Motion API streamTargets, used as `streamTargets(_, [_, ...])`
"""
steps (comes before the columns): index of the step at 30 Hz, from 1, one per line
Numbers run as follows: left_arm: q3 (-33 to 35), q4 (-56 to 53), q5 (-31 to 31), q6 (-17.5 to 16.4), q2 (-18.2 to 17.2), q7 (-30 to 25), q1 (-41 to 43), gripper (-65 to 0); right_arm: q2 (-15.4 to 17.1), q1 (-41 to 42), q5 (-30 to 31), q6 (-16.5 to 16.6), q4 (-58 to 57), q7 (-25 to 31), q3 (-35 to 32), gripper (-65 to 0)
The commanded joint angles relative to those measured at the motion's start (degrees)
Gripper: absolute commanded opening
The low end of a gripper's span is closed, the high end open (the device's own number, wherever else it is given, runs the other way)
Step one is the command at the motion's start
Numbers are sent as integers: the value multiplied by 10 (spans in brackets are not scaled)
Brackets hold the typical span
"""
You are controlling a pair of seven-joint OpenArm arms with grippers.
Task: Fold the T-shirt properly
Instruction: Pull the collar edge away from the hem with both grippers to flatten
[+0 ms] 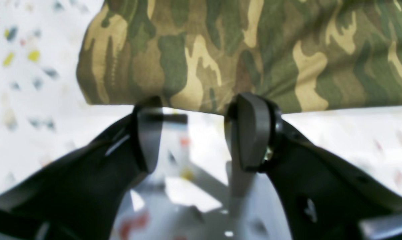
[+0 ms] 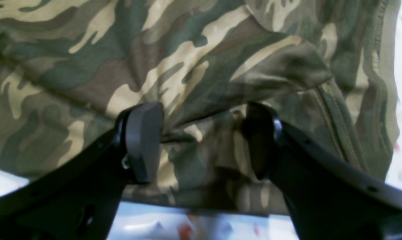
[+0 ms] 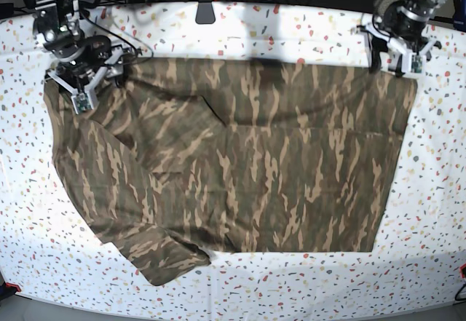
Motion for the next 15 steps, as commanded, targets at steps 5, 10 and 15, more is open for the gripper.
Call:
streamTargets(5, [1,45,17,-2,-3,62,62,-309,10,-16,-25,3,28,-50,32,-256])
streamTargets(10, [1,55,18,1,11,70,101,-309,10,-19,-25,8,28,-62,32,-256])
streamTargets(15, [0,55,19,3,15,57,107,-309,10,-18,-25,8,28,-62,32,-256])
